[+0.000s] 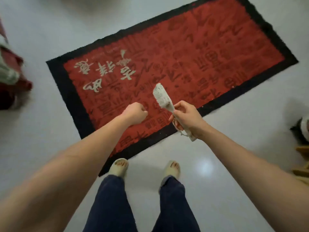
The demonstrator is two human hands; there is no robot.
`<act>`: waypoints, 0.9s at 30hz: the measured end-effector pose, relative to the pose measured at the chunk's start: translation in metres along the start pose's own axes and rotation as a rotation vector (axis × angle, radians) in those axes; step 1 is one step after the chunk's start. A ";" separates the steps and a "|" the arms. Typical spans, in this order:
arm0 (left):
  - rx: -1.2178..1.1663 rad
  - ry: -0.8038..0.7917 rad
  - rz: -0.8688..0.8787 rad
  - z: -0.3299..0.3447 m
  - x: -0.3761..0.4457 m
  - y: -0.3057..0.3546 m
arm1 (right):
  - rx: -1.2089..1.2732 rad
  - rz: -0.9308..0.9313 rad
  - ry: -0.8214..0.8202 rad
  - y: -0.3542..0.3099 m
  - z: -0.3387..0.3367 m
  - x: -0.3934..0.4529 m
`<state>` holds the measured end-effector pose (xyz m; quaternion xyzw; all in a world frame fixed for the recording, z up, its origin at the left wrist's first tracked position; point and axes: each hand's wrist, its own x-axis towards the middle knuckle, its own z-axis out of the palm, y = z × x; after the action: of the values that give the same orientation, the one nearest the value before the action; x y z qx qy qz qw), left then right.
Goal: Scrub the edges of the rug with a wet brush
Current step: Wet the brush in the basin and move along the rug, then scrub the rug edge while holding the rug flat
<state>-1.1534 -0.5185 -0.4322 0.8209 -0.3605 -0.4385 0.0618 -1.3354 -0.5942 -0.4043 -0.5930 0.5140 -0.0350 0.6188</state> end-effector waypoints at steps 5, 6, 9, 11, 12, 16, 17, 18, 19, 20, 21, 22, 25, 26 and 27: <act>-0.141 0.071 -0.171 0.045 -0.013 -0.037 | -0.223 -0.068 -0.183 0.036 0.011 0.037; -0.176 0.095 -0.205 0.057 -0.018 -0.050 | -0.271 -0.085 -0.222 0.047 0.020 0.041; -0.248 0.121 -0.295 0.100 -0.027 -0.090 | -0.382 -0.129 -0.283 0.087 0.046 0.042; -0.285 0.115 -0.351 0.141 -0.028 -0.124 | -0.471 -0.146 -0.314 0.120 0.069 0.044; -0.299 0.094 -0.377 0.162 -0.028 -0.140 | -0.519 -0.147 -0.321 0.136 0.080 0.047; -0.313 0.058 -0.457 0.252 -0.010 -0.204 | -0.616 -0.193 -0.338 0.217 0.139 0.074; -0.330 0.070 -0.483 0.274 -0.003 -0.221 | -0.618 -0.198 -0.354 0.243 0.158 0.081; -0.332 0.088 -0.493 0.293 0.005 -0.235 | -0.618 -0.203 -0.367 0.264 0.173 0.088; -0.341 0.110 -0.513 0.315 0.020 -0.252 | -0.628 -0.214 -0.376 0.292 0.191 0.099; -0.335 0.131 -0.515 0.334 0.036 -0.266 | -0.636 -0.238 -0.381 0.316 0.204 0.112; -0.345 0.147 -0.532 0.351 0.051 -0.277 | -0.639 -0.247 -0.386 0.339 0.213 0.123; -0.352 0.168 -0.545 0.379 0.074 -0.295 | -0.663 -0.289 -0.425 0.372 0.228 0.144; -0.350 0.191 -0.536 0.429 0.121 -0.325 | -0.734 -0.387 -0.446 0.426 0.244 0.191; -0.327 0.184 -0.534 0.454 0.142 -0.337 | -0.769 -0.439 -0.458 0.455 0.251 0.212; -0.314 0.197 -0.519 0.456 0.151 -0.343 | -0.798 -0.472 -0.450 0.456 0.252 0.222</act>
<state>-1.2641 -0.2666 -0.9548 0.9044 -0.0594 -0.4084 0.1084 -1.3189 -0.4298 -0.9460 -0.8758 0.1936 0.1535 0.4147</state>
